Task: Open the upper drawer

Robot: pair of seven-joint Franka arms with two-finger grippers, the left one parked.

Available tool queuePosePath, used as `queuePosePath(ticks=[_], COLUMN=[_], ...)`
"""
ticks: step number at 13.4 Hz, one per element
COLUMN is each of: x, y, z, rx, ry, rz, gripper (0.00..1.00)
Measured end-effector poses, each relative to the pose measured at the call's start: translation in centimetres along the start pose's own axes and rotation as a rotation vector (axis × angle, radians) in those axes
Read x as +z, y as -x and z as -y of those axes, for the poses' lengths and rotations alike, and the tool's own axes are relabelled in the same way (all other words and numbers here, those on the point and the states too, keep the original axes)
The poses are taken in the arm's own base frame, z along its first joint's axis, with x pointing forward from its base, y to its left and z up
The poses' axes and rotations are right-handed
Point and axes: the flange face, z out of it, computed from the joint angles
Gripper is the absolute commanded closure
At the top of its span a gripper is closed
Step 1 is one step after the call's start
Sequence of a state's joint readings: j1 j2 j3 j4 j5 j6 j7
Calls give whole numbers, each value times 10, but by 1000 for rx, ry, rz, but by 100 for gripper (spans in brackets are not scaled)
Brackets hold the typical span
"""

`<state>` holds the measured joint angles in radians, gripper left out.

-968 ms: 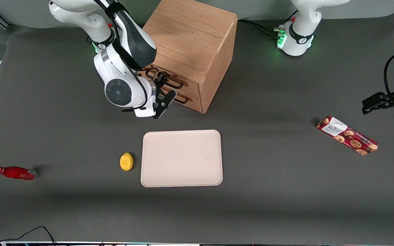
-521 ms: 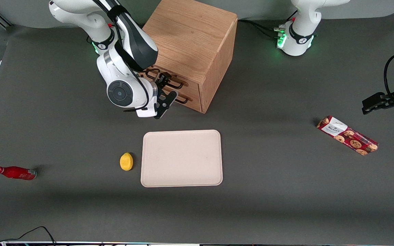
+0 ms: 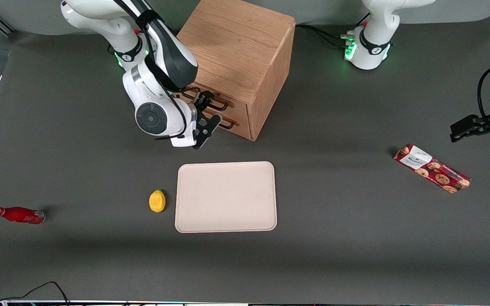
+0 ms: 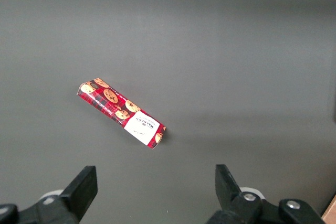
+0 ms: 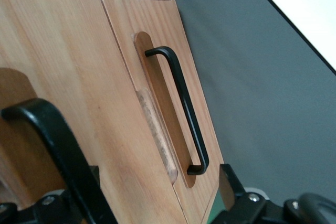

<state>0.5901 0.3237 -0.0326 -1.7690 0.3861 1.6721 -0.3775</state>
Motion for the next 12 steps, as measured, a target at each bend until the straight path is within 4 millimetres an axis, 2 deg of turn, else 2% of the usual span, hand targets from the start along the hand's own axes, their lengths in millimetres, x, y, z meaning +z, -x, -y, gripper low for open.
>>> queuePosePath(ticks=[12], x=[0], y=[-2], z=[-8], rx=[-1], ry=[0], rz=[-15], gripper=[0])
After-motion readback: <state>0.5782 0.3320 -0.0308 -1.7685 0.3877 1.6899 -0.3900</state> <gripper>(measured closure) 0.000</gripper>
